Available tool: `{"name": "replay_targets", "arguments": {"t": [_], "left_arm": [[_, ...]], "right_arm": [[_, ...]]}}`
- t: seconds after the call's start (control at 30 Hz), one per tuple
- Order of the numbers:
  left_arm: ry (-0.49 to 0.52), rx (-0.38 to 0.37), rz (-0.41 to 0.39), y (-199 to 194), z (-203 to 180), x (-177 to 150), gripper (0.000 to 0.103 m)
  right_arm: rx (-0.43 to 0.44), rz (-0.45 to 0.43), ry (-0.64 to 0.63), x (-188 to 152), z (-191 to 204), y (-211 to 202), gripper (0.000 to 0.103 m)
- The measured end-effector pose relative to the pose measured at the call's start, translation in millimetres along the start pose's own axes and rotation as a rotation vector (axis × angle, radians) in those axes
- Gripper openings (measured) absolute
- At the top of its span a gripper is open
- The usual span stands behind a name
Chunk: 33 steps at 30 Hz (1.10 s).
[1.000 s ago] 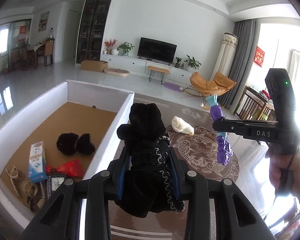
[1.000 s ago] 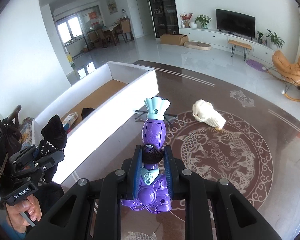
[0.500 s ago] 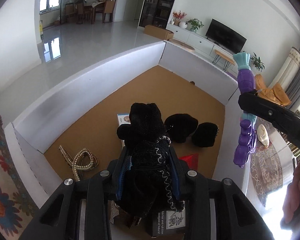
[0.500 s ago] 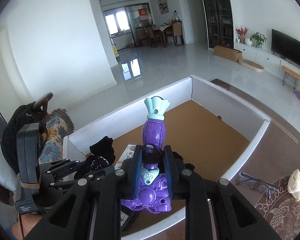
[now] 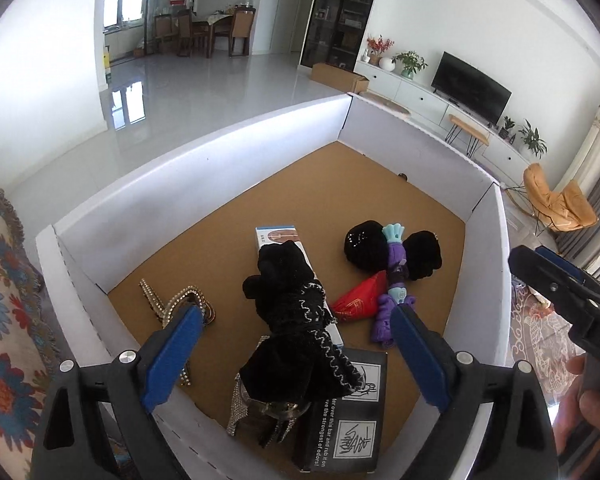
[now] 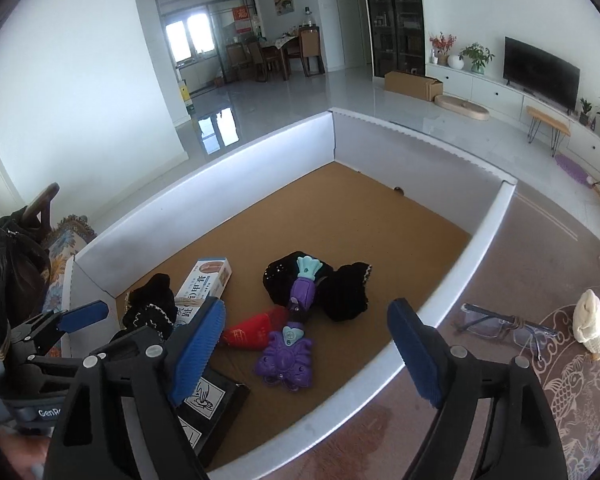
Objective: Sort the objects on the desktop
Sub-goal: 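Carry the scrunchie and purple wand into the white bin and release both, then withdraw both tools from the bin to above the table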
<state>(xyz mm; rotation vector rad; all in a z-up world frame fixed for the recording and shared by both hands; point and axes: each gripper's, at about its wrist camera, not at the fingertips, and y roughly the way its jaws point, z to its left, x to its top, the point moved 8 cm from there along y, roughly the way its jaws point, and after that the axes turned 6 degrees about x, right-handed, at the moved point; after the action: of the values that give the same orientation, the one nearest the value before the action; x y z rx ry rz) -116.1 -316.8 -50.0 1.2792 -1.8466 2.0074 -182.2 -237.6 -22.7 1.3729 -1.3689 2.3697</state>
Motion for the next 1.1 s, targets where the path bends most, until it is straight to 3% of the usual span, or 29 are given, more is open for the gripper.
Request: {"name": "replay_targets", "arguments": {"t": [0.1, 0.2, 0.3, 0.43, 0.57, 0.67, 0.77, 0.9, 1.1], "left_arm": [[0.018, -0.039, -0.062, -21, -17, -4, 0.096], [0.085, -0.099, -0.138, -54, -52, -10, 0.096], [0.164, -0.204, -0.188, -88, -104, -20, 0.096], [0.327, -0.351, -0.173, -115, -190, -50, 0.1], [0.533, -0.441, -0.115, -120, -273, -104, 0.101], [0.665, -0.444, -0.021, -98, -319, -153, 0.101], [0.704, -0.419, 0.086, -65, -344, -189, 0.101], [0.683, -0.393, 0.101, -44, -351, -209, 0.101], [0.611, -0.328, 0.084, -15, -329, -207, 0.101]], "right_arm": [[-0.068, -0.087, -0.03, -11, -29, -47, 0.101], [-0.156, -0.108, -0.049, -48, -70, -85, 0.103], [-0.262, -0.057, -0.015, -102, -126, -114, 0.103], [-0.405, 0.055, 0.106, -187, -207, -140, 0.103], [-0.48, 0.076, 0.264, -242, -263, -173, 0.103], [-0.495, 0.071, 0.346, -256, -280, -192, 0.103], [-0.513, 0.116, 0.389, -265, -290, -194, 0.103], [-0.519, 0.117, 0.389, -269, -293, -187, 0.103], [-0.519, 0.117, 0.389, -271, -294, -185, 0.103]]}}
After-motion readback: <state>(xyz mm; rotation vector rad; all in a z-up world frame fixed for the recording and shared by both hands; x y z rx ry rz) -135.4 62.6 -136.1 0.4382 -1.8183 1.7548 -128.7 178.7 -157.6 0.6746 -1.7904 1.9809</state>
